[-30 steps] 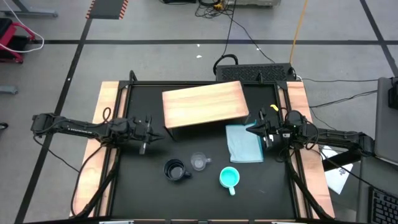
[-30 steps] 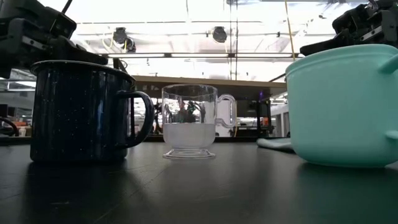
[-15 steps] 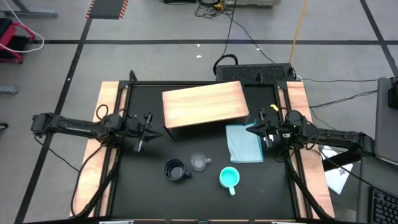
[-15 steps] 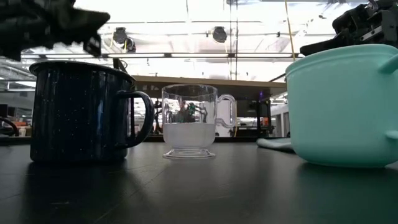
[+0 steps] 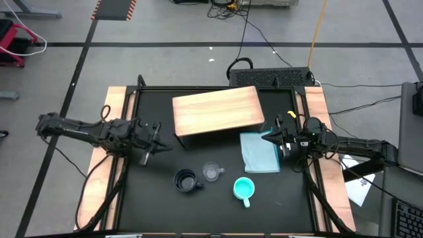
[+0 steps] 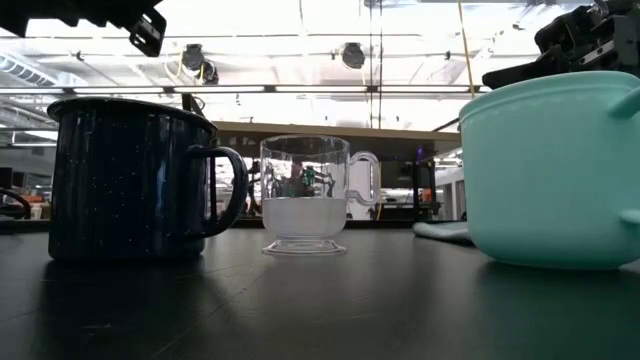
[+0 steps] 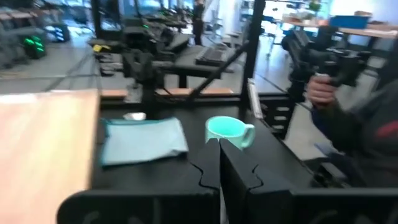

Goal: Stack small to large cups/mugs on shelf
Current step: Put the dark blue mug on the shelf

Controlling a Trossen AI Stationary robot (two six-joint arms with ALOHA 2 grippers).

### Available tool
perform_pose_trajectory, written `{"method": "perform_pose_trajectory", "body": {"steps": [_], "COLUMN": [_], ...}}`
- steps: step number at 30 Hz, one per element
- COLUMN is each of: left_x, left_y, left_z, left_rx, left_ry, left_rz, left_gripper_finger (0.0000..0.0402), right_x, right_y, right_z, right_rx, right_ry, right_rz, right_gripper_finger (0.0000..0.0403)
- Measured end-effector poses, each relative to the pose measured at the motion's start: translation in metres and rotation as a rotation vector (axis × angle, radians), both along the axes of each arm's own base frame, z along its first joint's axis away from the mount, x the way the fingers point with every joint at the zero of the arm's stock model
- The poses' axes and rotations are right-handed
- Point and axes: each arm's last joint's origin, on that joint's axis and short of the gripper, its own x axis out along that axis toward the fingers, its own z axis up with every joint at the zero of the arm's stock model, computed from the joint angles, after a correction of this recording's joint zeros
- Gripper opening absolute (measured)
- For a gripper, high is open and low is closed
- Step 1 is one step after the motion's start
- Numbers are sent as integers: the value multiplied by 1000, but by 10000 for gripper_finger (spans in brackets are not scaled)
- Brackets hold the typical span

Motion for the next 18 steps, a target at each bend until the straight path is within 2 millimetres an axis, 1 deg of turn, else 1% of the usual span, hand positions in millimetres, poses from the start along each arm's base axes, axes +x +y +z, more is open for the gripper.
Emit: {"method": "perform_pose_trajectory", "body": {"steps": [5,11,15,18], "left_x": [3,16,26,38], "left_y": [-13,-39,-56,-64], "left_z": [2,10,3,-2], "left_rx": [24,106,178,182], "left_ry": [91,149,264,317], "left_rz": [54,10,15,28], "left_gripper_finger": [2,3,3,3], "right_x": [0,0,0,0], "right_y": [0,0,0,0], "right_z": [0,0,0,0], "right_rx": [0,0,0,0], "right_ry": [0,1,1,1], "right_rz": [0,0,0,0], "right_gripper_finger": [0,0,0,0]}}
